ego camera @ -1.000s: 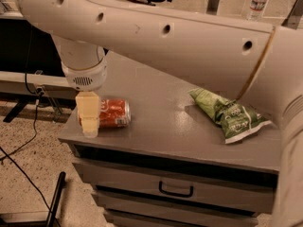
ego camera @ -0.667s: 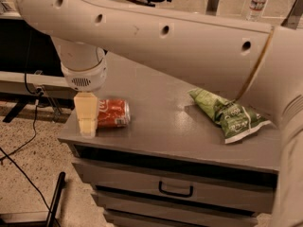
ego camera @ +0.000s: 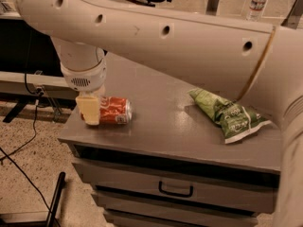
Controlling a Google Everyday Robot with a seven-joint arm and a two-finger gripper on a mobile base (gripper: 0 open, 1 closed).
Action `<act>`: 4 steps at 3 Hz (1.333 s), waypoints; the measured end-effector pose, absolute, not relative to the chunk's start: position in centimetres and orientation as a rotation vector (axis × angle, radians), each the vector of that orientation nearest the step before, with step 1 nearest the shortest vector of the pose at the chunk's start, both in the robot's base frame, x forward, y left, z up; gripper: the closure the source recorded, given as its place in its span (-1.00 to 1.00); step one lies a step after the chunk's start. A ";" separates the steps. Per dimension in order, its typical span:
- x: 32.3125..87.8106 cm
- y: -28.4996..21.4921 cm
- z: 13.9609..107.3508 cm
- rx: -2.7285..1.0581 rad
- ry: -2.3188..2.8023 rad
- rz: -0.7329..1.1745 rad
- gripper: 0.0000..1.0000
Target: Place coke can upright
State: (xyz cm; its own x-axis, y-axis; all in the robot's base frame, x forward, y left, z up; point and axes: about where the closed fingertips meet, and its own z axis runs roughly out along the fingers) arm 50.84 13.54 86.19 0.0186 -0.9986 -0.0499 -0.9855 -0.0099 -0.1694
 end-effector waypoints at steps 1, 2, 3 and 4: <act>50.9 13.6 86.2 -2.121 2.090 -0.125 0.26; 50.9 13.6 86.3 -2.118 2.087 -0.126 0.74; 50.7 13.7 89.3 -2.100 2.042 -0.144 1.00; 49.2 13.5 95.2 -2.031 1.899 -0.074 1.00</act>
Offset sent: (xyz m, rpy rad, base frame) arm 0.0002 0.0005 0.0003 0.0030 -0.0033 0.0004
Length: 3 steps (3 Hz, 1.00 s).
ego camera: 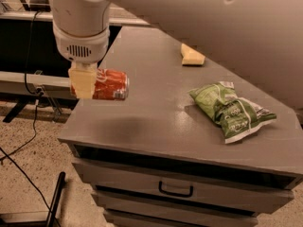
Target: Place coke can upright
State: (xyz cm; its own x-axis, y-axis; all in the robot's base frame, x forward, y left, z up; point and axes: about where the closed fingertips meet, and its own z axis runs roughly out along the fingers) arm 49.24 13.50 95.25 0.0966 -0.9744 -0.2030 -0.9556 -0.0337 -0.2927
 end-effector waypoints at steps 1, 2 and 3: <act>49.2 13.5 95.2 -2.032 1.900 -0.075 1.00; 49.6 13.5 95.0 -2.017 1.863 -0.017 1.00; 51.1 13.3 91.1 -1.993 1.773 0.222 1.00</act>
Offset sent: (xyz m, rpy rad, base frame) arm 0.0453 -0.0242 -0.0043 0.7252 0.0583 0.2778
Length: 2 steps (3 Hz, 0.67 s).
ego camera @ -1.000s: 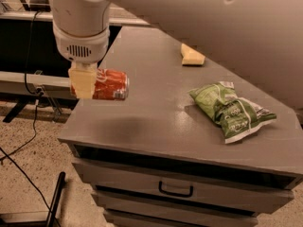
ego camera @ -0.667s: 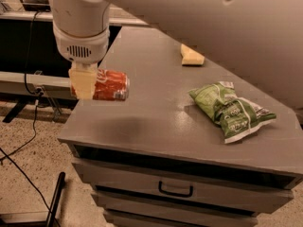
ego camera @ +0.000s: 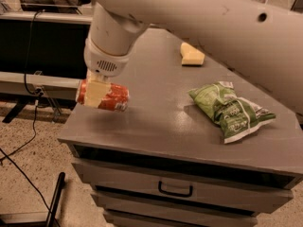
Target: Place coke can upright
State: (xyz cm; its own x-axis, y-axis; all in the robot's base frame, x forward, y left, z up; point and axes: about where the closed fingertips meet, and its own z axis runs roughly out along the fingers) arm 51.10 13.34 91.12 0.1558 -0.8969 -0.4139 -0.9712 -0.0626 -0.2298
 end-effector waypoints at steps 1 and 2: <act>56.0 15.4 90.6 -1.734 1.541 0.622 1.00; 56.5 14.5 89.5 -1.672 1.501 0.729 1.00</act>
Offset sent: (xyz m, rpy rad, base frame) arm 0.0375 0.0191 -0.0119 0.3225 0.0481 0.0490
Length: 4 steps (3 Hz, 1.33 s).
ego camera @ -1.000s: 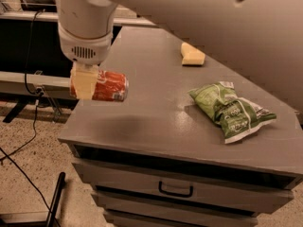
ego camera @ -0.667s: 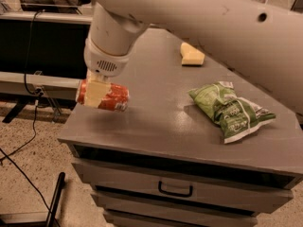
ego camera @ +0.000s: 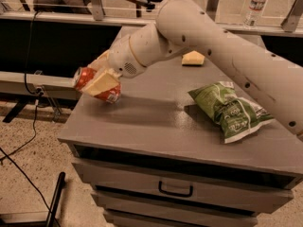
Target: Place coke can upright
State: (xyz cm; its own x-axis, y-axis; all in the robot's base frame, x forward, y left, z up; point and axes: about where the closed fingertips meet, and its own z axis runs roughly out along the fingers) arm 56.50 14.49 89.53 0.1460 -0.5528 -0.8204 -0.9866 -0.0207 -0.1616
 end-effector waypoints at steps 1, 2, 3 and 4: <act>56.5 14.5 89.5 -1.674 1.502 0.730 1.00; 56.5 14.0 90.3 -1.629 1.467 0.763 1.00; 56.5 13.3 92.5 -1.560 1.405 0.801 1.00; 56.2 12.8 94.4 -1.478 1.328 0.864 1.00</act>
Offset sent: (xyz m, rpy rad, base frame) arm 0.0018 -0.0143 0.0133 0.1125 -0.0011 -0.0116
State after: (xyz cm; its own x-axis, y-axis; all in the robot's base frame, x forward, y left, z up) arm 56.18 12.78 94.42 0.1652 -0.3229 -0.9319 -0.9828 0.0254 -0.1830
